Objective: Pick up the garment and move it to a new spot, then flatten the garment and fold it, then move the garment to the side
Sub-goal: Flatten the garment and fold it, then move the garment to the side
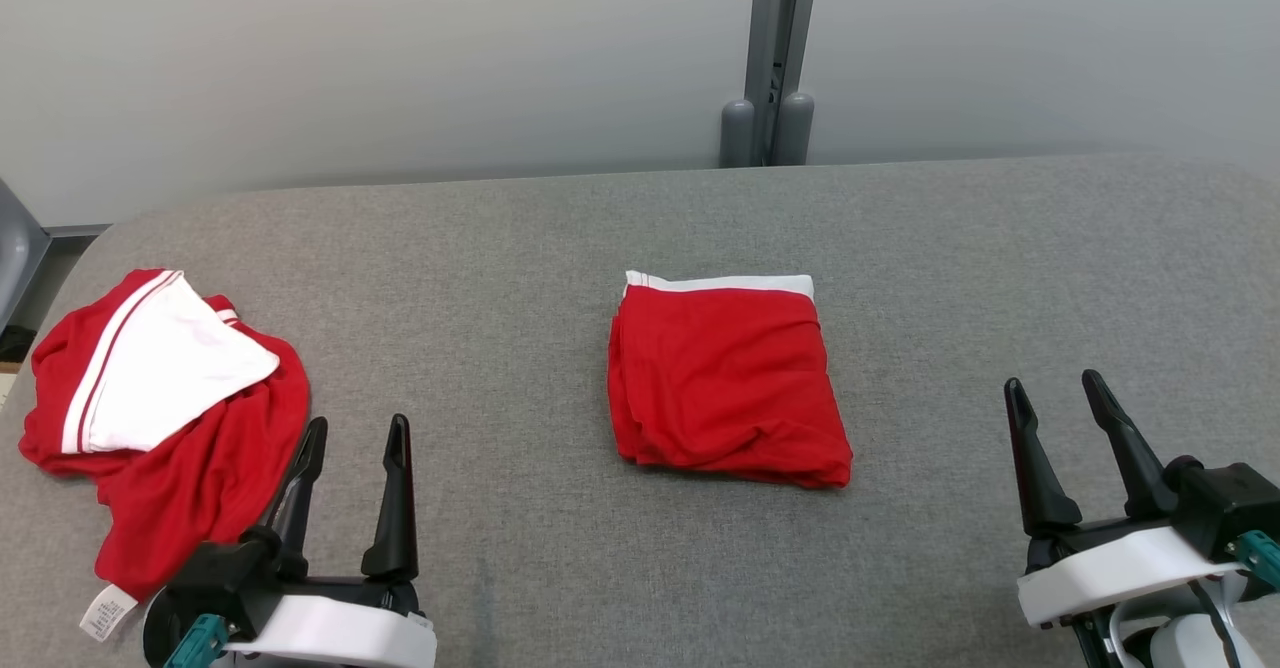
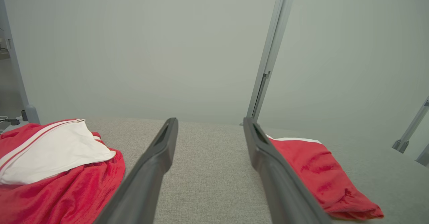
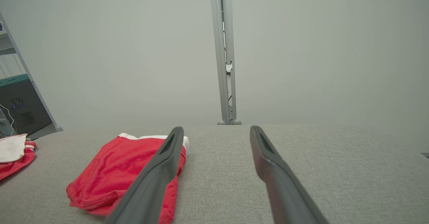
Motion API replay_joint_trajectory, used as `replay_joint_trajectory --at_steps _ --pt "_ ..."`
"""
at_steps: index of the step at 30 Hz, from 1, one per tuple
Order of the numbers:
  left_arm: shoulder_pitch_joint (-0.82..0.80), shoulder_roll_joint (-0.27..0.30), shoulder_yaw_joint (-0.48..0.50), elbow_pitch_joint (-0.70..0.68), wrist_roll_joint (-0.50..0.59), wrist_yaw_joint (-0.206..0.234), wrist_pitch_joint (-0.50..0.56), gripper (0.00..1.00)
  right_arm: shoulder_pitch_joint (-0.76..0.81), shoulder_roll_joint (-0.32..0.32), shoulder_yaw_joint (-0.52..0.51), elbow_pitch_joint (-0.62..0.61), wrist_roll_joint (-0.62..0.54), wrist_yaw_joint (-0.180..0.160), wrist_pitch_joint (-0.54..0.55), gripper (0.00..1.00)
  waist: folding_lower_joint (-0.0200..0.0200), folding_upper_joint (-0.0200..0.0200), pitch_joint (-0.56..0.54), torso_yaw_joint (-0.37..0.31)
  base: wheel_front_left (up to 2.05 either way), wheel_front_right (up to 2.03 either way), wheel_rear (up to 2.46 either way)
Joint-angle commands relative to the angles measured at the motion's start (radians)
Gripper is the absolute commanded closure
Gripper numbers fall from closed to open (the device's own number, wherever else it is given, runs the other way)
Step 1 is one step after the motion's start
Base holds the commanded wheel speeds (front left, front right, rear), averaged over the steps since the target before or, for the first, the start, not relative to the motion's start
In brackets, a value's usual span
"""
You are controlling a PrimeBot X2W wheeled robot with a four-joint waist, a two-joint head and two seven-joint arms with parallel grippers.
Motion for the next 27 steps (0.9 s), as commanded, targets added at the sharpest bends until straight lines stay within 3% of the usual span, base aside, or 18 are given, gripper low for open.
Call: replay_joint_trajectory --at_steps 1,18,27 --pt "-0.010 0.001 0.006 0.003 0.009 -0.006 -0.002 0.00 -0.002 -0.001 -0.002 0.003 -0.008 0.001 0.003 0.00 0.0000 0.0000 0.000 0.001 0.00 0.00 0.00" --pt "-0.009 -0.018 0.021 0.016 0.026 -0.023 -0.002 0.00 -0.012 0.001 -0.002 0.020 -0.009 0.001 0.012 0.00 0.0000 0.0000 0.000 0.015 0.00 0.00 0.00" --pt "-0.031 -0.024 0.017 0.022 0.033 -0.035 -0.002 0.00 -0.155 -0.028 0.096 0.169 0.131 0.001 0.115 0.00 0.0000 0.0000 0.027 0.043 0.00 0.00 0.00"
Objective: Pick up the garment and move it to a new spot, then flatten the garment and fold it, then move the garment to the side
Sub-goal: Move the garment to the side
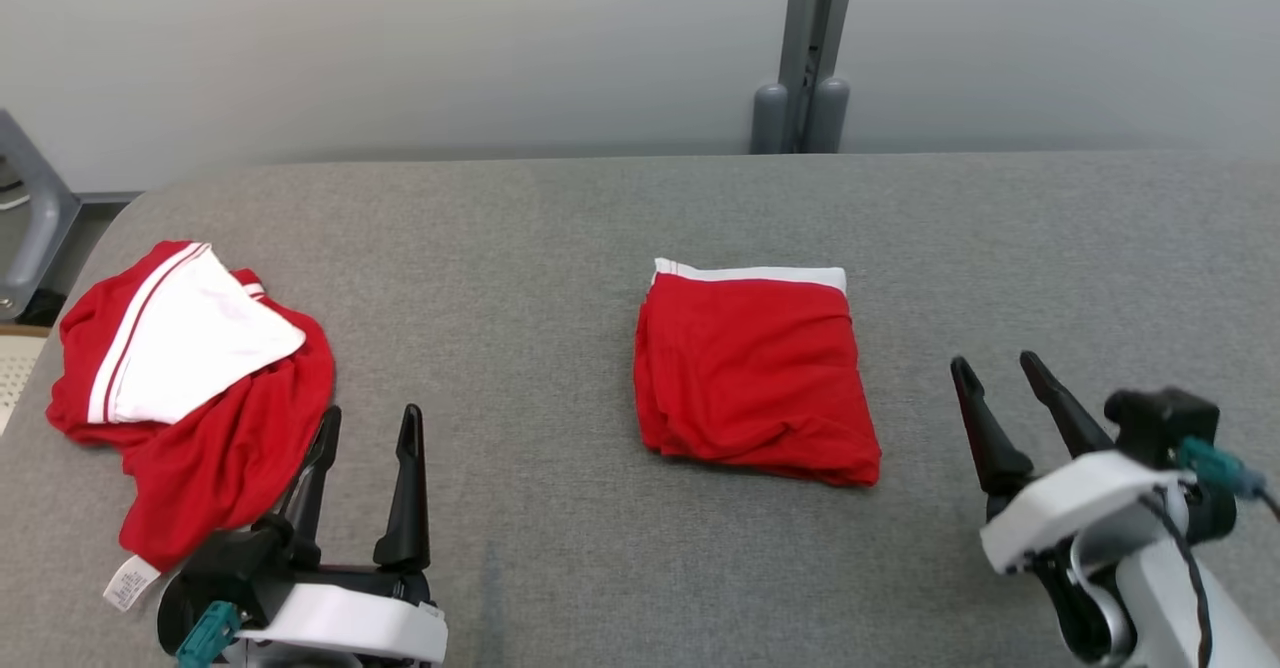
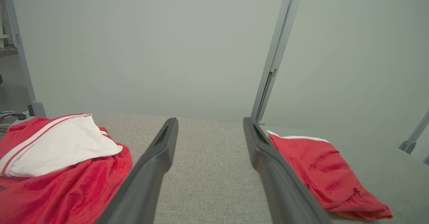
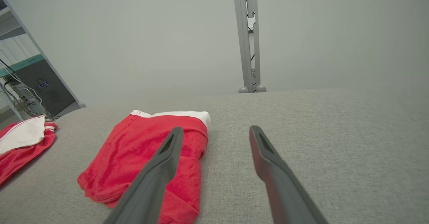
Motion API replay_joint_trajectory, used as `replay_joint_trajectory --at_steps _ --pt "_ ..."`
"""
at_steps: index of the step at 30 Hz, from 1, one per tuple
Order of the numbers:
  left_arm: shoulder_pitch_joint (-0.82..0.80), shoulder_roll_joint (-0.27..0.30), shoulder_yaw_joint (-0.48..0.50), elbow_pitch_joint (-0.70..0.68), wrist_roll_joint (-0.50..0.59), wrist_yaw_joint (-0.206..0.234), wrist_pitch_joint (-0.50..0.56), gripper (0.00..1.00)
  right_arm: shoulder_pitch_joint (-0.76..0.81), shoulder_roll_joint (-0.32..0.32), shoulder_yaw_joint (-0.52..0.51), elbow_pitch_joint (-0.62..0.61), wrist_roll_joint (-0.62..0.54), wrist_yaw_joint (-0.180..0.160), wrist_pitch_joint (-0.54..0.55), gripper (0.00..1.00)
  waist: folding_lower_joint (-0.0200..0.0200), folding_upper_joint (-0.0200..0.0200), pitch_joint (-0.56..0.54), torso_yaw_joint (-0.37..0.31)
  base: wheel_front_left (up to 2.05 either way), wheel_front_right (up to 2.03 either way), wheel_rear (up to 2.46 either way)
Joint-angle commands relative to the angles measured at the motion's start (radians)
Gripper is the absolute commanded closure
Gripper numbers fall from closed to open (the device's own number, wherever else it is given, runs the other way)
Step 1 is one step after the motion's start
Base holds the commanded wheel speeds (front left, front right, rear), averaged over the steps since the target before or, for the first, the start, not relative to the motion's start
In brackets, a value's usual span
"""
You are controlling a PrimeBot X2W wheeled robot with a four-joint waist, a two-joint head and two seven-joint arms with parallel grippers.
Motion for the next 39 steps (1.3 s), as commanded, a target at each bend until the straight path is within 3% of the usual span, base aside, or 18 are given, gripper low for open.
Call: replay_joint_trajectory --at_steps 1,15,26,29,31,32,33,39 --pt "-0.016 0.004 0.003 0.004 0.007 -0.006 -0.002 0.00 -0.042 -0.017 0.014 0.027 0.038 0.001 0.024 0.00 0.0000 -0.0001 0.010 0.013 0.00 0.00 0.00" --pt "-0.052 -0.004 -0.014 0.030 -0.004 -0.018 -0.002 0.00 -0.352 -0.098 0.143 0.362 0.344 0.001 0.364 0.00 0.0000 -0.0001 0.068 0.158 0.00 0.00 0.00" --pt "-0.068 -0.007 -0.019 0.037 -0.024 -0.019 -0.002 0.00 -0.472 -0.102 0.159 0.589 0.442 0.001 0.634 0.00 0.0000 -0.0001 0.103 0.234 0.00 0.00 0.00" --pt "-0.071 -0.007 -0.021 0.035 -0.030 -0.015 -0.002 0.00 -0.478 -0.095 0.162 0.596 0.460 0.001 0.627 0.00 0.0000 -0.0001 0.107 0.239 0.00 0.00 0.00" --pt "-0.071 -0.007 -0.024 0.038 -0.033 -0.010 -0.002 0.00 -0.475 -0.096 0.170 0.590 0.468 0.001 0.595 0.71 0.0000 -0.0001 0.106 0.238 0.00 0.00 0.00" --pt "-0.071 -0.007 -0.024 0.038 -0.033 -0.010 -0.002 0.00 -0.475 -0.096 0.170 0.590 0.468 0.001 0.595 0.71 0.0000 -0.0001 0.106 0.238 0.00 0.00 0.00" --pt "-0.070 -0.007 -0.024 0.039 -0.034 -0.008 -0.002 0.00 -0.474 -0.096 0.174 0.590 0.468 0.001 0.584 1.00 0.0000 -0.0001 0.104 0.237 0.00 0.00 0.00" --pt "-0.067 -0.007 -0.023 0.040 -0.027 -0.010 -0.002 0.00 -0.477 -0.109 0.212 0.586 0.456 0.001 0.512 1.00 0.0000 -0.0001 0.089 0.211 0.00 0.00 0.00"
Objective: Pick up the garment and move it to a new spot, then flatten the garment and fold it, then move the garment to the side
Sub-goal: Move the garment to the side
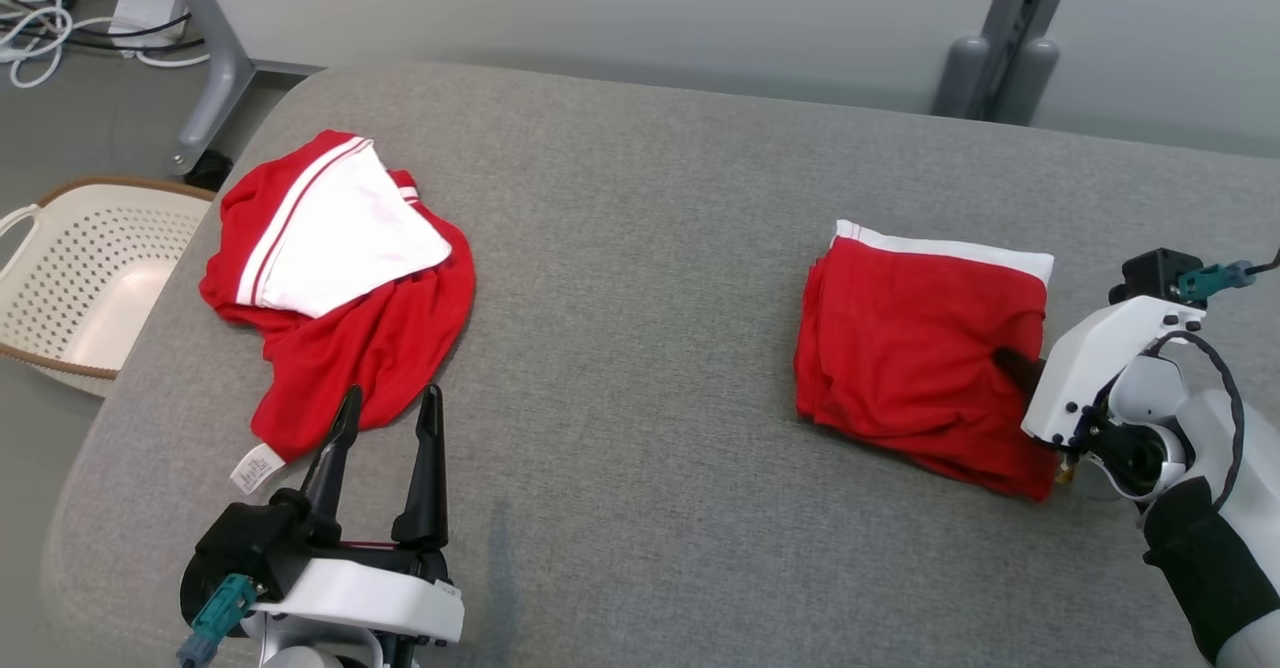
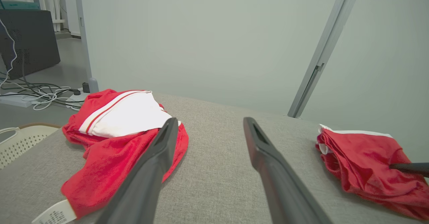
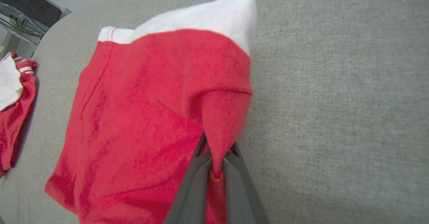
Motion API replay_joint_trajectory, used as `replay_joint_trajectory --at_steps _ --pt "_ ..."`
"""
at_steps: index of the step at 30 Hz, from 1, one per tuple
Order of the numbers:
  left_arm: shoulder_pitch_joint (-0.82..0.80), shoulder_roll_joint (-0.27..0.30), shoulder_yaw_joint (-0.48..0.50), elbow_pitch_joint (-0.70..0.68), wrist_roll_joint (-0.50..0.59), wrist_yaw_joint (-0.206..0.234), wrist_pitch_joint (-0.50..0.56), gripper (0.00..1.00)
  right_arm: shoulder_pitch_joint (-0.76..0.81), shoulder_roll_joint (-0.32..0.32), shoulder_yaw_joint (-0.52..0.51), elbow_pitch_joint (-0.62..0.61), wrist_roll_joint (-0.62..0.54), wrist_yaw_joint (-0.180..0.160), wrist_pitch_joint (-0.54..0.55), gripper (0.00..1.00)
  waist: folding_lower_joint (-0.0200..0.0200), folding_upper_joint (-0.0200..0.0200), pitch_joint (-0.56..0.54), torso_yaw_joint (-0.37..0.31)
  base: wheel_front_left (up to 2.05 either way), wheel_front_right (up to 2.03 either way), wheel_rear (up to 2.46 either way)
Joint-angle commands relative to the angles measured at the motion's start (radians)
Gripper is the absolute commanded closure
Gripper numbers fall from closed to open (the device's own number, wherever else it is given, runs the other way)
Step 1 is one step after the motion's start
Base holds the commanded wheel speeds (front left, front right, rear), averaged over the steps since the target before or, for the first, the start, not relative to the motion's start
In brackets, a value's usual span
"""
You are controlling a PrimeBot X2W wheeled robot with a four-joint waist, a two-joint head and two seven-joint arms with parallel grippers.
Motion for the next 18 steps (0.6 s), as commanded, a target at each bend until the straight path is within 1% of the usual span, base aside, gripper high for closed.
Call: replay_joint_trajectory --at_steps 1,6,10,13,14,18 --pt "-0.009 0.002 0.001 0.001 0.004 0.001 -0.002 0.00 0.000 -0.006 0.002 -0.006 0.004 0.001 -0.014 1.00 0.0000 0.0000 -0.005 -0.009 0.00 0.00 0.00" --pt "-0.010 0.002 -0.005 0.001 0.012 -0.008 -0.002 0.00 0.005 -0.012 0.046 -0.035 0.020 0.001 -0.062 1.00 0.0000 0.0000 -0.016 -0.052 0.00 0.00 0.00" --pt "-0.019 0.002 -0.019 -0.001 0.021 -0.021 -0.002 0.00 0.015 -0.021 0.096 -0.078 0.050 0.001 -0.066 1.00 0.0000 0.0000 -0.017 -0.105 0.00 0.00 0.00" --pt "-0.032 0.002 -0.056 0.010 0.027 -0.038 -0.002 0.00 0.019 -0.030 0.129 -0.102 0.077 0.001 -0.061 1.00 0.0000 0.0000 -0.014 -0.153 0.00 0.00 0.00" --pt "-0.047 0.003 -0.079 0.015 0.023 -0.042 -0.002 0.00 0.018 -0.035 0.148 -0.114 0.092 0.001 -0.065 1.00 0.0000 0.0000 -0.012 -0.187 0.00 0.00 0.00" --pt "-0.073 0.003 -0.118 0.026 0.025 -0.043 -0.002 0.00 0.015 -0.042 0.186 -0.135 0.122 0.001 -0.074 1.00 0.0000 0.0000 -0.008 -0.257 0.00 0.00 0.00"
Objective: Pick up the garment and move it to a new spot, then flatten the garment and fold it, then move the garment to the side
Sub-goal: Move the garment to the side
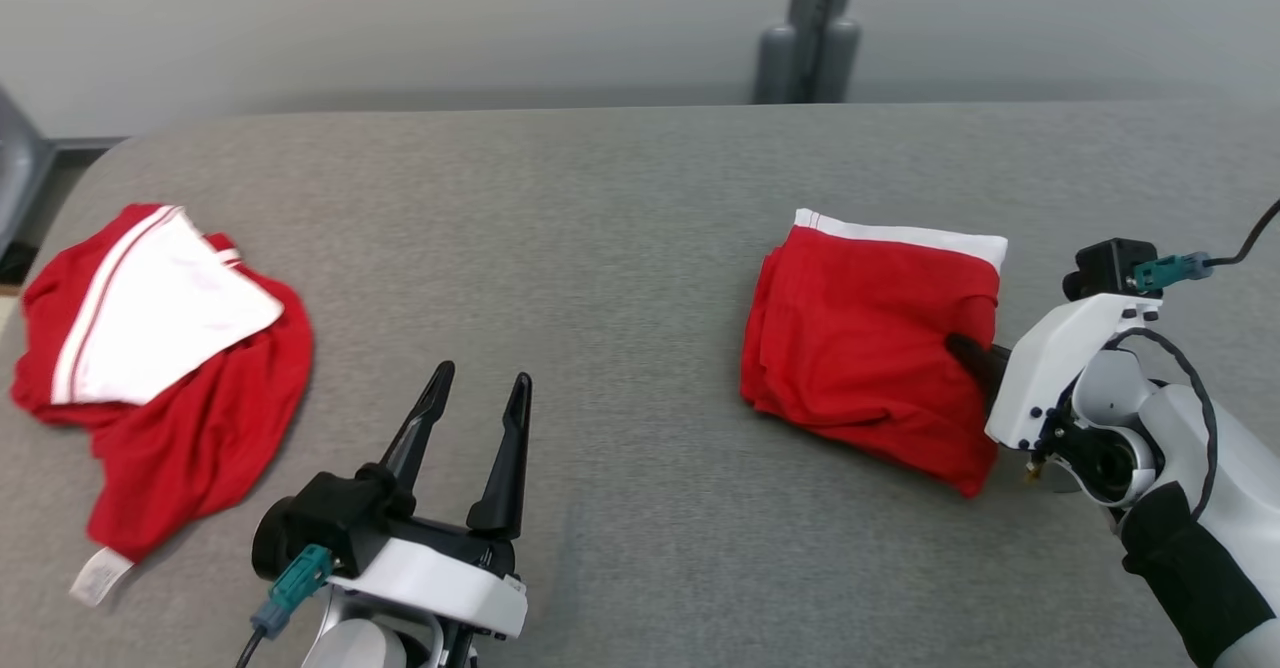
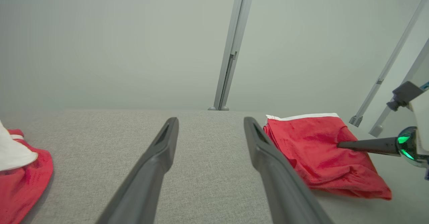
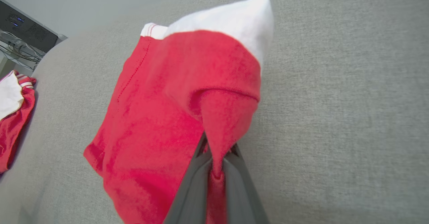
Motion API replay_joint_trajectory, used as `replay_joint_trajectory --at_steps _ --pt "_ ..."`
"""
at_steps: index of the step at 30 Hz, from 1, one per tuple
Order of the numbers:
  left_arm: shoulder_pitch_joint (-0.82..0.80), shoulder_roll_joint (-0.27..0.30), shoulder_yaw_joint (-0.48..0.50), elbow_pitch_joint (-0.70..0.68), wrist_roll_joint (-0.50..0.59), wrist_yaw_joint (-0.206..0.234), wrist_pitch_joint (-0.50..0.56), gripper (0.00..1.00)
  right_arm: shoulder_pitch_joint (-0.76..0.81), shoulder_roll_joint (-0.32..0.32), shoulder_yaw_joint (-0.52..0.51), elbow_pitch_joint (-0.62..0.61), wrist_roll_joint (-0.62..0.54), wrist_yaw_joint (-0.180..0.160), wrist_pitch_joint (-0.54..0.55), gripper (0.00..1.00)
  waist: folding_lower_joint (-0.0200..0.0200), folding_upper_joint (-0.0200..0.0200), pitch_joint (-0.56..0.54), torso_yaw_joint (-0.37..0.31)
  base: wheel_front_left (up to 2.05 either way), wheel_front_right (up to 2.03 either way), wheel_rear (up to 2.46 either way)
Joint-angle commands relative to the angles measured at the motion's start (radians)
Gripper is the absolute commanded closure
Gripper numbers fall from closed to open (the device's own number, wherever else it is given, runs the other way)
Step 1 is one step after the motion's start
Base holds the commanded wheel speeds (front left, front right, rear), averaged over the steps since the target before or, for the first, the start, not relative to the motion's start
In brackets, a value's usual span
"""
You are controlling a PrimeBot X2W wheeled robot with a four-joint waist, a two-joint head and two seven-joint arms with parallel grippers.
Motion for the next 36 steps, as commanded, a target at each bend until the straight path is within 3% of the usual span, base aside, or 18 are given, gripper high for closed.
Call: replay_joint_trajectory --at_steps 1,17,28,36 --pt "-0.020 0.004 -0.001 0.004 0.006 -0.004 -0.002 0.00 0.002 -0.006 0.008 -0.006 0.014 0.001 -0.010 1.00 0.0000 -0.0001 0.004 -0.059 0.00 0.00 0.00" --pt "-0.058 0.007 -0.006 0.024 0.035 -0.011 -0.001 0.00 -0.021 -0.019 0.144 -0.049 0.103 0.001 -0.054 1.00 0.0000 -0.0001 0.019 -0.324 0.00 0.00 0.00" --pt "-0.075 0.013 -0.001 0.029 0.047 -0.012 -0.002 0.00 -0.071 -0.044 0.207 -0.040 0.118 0.001 -0.092 1.00 0.0000 -0.0001 0.054 -0.398 0.00 0.00 0.00" --pt "-0.106 0.035 -0.005 0.026 0.056 -0.015 0.003 0.00 -0.203 -0.096 0.270 0.027 0.073 0.001 -0.086 1.00 0.0000 -0.0001 0.119 -0.379 0.00 0.00 0.00"
